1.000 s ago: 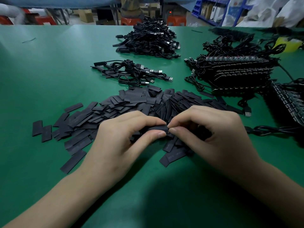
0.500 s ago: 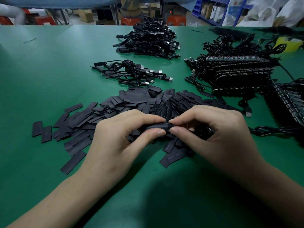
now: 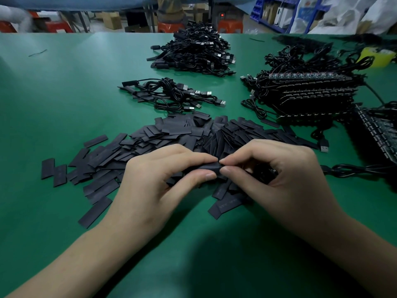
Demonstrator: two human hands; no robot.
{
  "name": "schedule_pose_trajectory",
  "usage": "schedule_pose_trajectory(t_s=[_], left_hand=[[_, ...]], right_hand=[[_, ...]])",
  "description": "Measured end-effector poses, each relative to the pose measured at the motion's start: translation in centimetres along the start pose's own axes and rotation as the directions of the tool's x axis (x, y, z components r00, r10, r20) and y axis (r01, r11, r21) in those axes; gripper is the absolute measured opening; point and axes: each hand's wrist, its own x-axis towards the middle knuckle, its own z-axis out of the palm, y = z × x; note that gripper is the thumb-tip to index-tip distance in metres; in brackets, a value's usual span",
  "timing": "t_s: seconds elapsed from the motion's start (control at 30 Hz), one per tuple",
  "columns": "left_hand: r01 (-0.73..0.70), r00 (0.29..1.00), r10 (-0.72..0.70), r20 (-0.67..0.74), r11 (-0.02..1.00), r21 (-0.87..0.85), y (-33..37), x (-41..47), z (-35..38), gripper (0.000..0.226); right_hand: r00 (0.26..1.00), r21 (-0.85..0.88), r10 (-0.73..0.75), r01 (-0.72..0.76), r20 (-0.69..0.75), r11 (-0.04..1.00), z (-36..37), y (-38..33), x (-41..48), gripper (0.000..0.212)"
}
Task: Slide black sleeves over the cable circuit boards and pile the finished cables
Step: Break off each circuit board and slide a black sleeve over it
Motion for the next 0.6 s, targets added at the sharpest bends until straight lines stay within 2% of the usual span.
schedule_pose_trajectory(t_s=[0.1, 0.2, 0.3, 0.37, 0.43, 0.5, 0.6], left_hand=[[0.158, 0.987, -0.150, 0.055, 0.973, -0.169, -0.2, -0.1, 0.2, 0.012], [0.316, 0.948, -0.286, 0.138, 0.891, -0.326, -0.6, -0.2, 0.6, 0.023], [0.353, 0.936, -0.323, 0.142, 0.839, -0.415, -0.5, -0.1, 0.7, 0.017], [0.277, 0.961, -0.254, 0.112, 0.892, -0.357, -0.2, -0.1, 0.4, 0.013], [0.123, 0.991, -0.113, 0.072, 0.980, -0.158, 0.1, 0.0, -0.1, 0.017], [-0.020, 0.999, 0.020, 0.047, 1.000, 0.004, 0.2, 0.1, -0.4, 0.022], [-0.082, 0.996, 0.081, 0.025, 0.995, 0.053, 0.2, 0.2, -0.6, 0.019]], right_hand=[[1.000, -0.002, 0.013, -0.013, 0.027, 1.000, 0.0, 0.1, 0.2, 0.003], [0.996, 0.025, 0.033, -0.036, 0.083, 0.999, 0.0, 0.1, 0.2, 0.001], [0.967, 0.132, 0.171, -0.197, 0.188, 0.971, 0.1, 0.1, 0.2, 0.007], [0.899, 0.298, 0.305, -0.398, 0.313, 0.868, 0.0, 0.2, 0.4, 0.008], [0.818, 0.408, 0.388, -0.556, 0.424, 0.725, -0.3, 0.4, 0.6, 0.011], [0.757, 0.443, 0.418, -0.641, 0.503, 0.627, -0.5, 0.5, 0.7, 0.014], [0.704, 0.467, 0.396, -0.698, 0.590, 0.543, -0.7, 0.3, 0.8, 0.012]])
